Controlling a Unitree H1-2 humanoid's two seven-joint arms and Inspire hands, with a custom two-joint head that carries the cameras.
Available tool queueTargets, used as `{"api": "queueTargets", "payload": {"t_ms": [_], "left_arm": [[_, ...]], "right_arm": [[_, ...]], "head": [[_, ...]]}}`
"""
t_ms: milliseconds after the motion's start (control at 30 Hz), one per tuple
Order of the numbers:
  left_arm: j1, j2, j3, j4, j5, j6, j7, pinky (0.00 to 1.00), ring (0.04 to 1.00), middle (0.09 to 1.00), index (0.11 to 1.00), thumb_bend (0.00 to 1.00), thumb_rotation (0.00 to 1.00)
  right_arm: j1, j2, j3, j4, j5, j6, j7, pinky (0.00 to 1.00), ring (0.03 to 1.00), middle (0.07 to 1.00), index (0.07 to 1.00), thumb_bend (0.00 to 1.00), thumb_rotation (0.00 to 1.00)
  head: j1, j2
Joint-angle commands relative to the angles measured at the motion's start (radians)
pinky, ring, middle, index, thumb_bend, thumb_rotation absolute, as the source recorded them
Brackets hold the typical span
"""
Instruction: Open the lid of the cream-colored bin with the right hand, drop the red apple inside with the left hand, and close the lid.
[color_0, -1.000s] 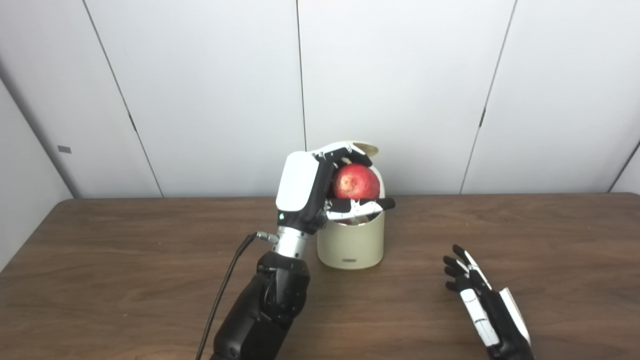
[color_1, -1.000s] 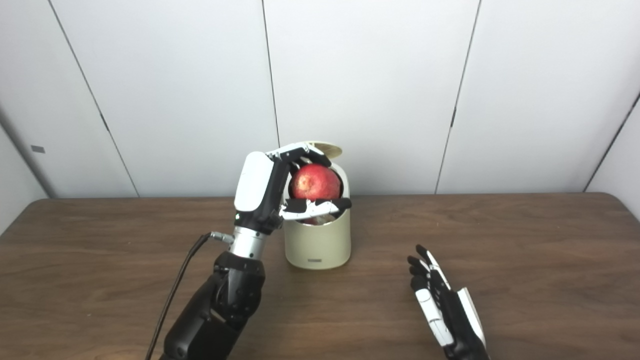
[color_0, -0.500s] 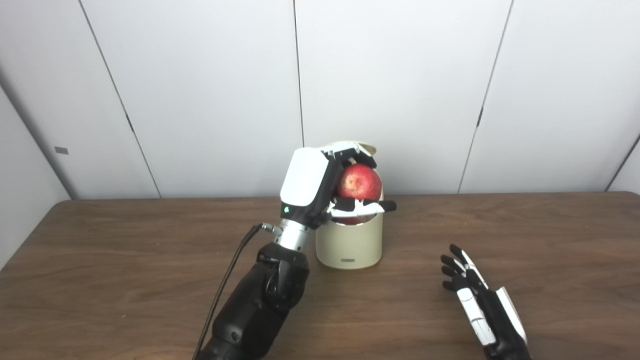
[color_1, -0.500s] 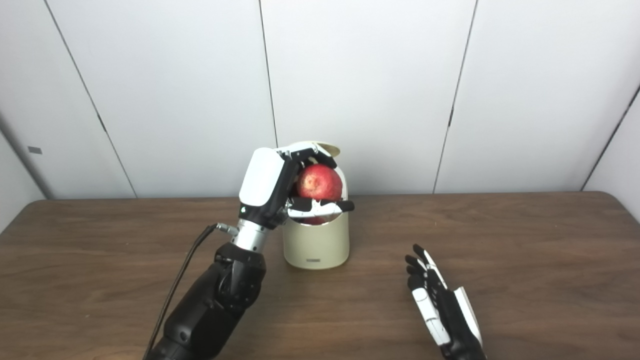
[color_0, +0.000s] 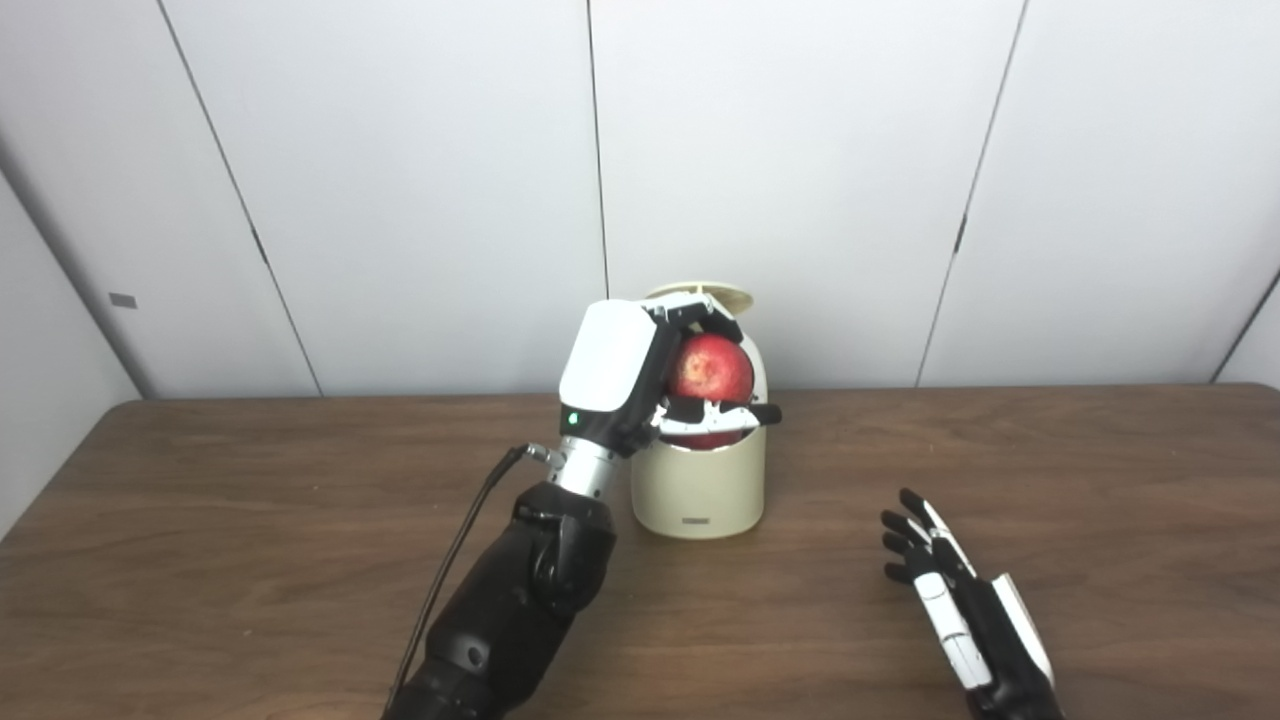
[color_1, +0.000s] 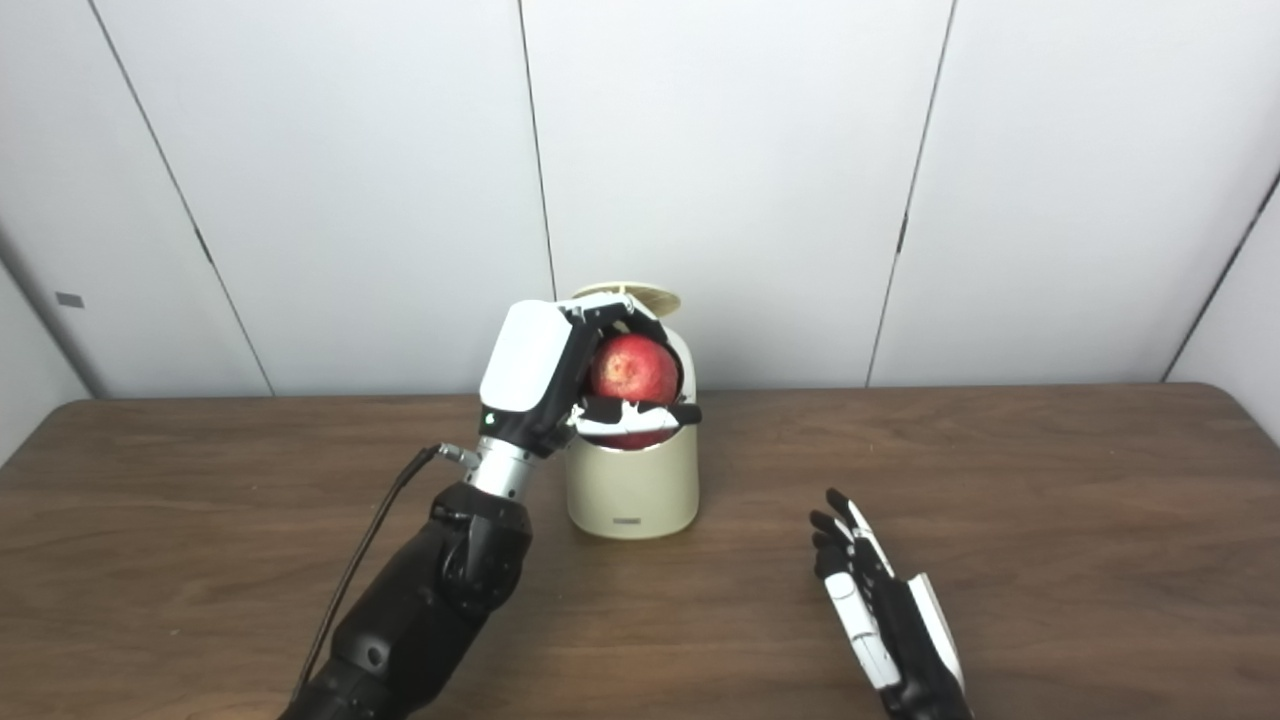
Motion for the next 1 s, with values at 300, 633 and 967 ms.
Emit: {"api": "queueTargets", "payload": {"t_ms": [300, 633, 967], "left_arm": [[-0.072, 0.035, -0.025, 0.014, 0.061, 0.049, 0.028, 0.39, 0.458, 0.529, 0.465, 0.48, 0.00], [-0.085, 0.061, -0.060, 0.031, 0.110, 0.131, 0.017, 0.38, 0.475, 0.522, 0.464, 0.48, 0.00], [-0.071, 0.056, -0.064, 0.003, 0.098, 0.177, -0.025, 0.45, 0.479, 0.530, 0.469, 0.49, 0.00]], "right_arm": [[0.004, 0.003, 0.012, -0.025, 0.014, 0.011, 0.030, 0.79, 0.879, 0.897, 0.960, 0.50, 1.00], [0.005, -0.005, 0.012, -0.027, 0.024, 0.002, 0.035, 0.80, 0.883, 0.900, 0.963, 0.52, 1.00], [0.004, -0.009, 0.009, -0.022, 0.022, -0.008, 0.035, 0.78, 0.863, 0.880, 0.959, 0.51, 1.00]], "head": [[0.004, 0.007], [0.012, 0.009], [0.016, 0.009]]}}
